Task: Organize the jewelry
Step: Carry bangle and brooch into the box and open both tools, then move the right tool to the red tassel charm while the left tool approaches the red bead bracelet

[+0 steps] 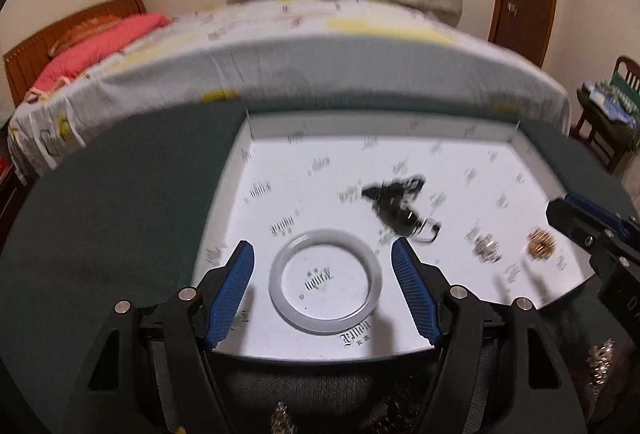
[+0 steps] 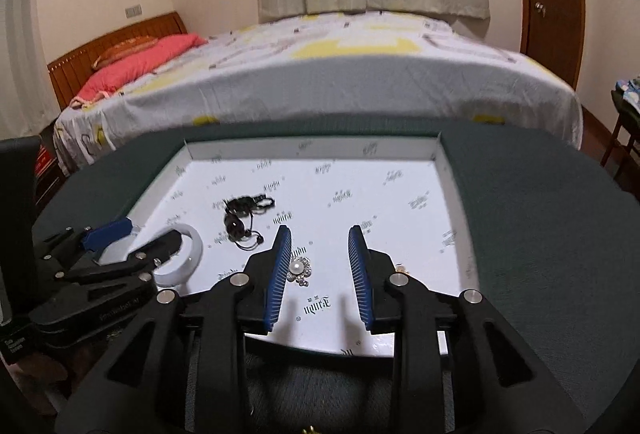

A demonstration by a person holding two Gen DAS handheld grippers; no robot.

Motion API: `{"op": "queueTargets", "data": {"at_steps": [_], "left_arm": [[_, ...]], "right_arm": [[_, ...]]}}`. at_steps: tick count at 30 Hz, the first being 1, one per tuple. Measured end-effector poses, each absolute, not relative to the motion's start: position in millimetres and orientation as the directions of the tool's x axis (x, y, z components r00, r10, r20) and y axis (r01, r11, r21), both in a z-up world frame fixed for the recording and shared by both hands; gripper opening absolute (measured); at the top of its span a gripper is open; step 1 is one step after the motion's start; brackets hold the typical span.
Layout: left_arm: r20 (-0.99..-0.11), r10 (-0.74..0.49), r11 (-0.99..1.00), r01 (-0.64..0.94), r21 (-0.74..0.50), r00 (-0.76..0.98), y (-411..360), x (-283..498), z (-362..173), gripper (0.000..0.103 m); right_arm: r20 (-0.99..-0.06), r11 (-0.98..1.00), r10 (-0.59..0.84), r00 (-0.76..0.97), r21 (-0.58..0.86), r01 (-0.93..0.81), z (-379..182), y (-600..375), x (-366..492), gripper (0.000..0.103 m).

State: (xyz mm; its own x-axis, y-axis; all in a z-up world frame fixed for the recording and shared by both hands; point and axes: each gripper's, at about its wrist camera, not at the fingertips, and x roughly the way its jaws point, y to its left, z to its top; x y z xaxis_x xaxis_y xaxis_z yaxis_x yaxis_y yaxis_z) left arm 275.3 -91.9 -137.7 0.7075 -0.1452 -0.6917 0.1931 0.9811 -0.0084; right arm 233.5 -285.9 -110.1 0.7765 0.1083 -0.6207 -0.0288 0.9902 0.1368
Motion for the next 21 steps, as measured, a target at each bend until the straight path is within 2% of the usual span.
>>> {"op": "queueTargets", "data": {"at_steps": [9,15,21], "left_arm": [[-0.550,-0.132,0.987,0.161,0.005,0.824,-85,217,-102,0.069],[-0.521,-0.115,0.990,0.140,0.009,0.846,-82,185,-99,0.069],[-0.540,-0.098,0.992,0.123,0.011,0.836,-79,161,-111,0.069]], "right_arm": [[-0.573,0.992,0.090,0.815,0.128,-0.019,-90,-295,179,0.030],[-0.591,0.993,0.075,0.803,0.119,-0.006,-98,-296,145,0.030],[-0.618,0.992,0.084,0.782,0.129,-0.004,-113,-295,119,0.030]]}}
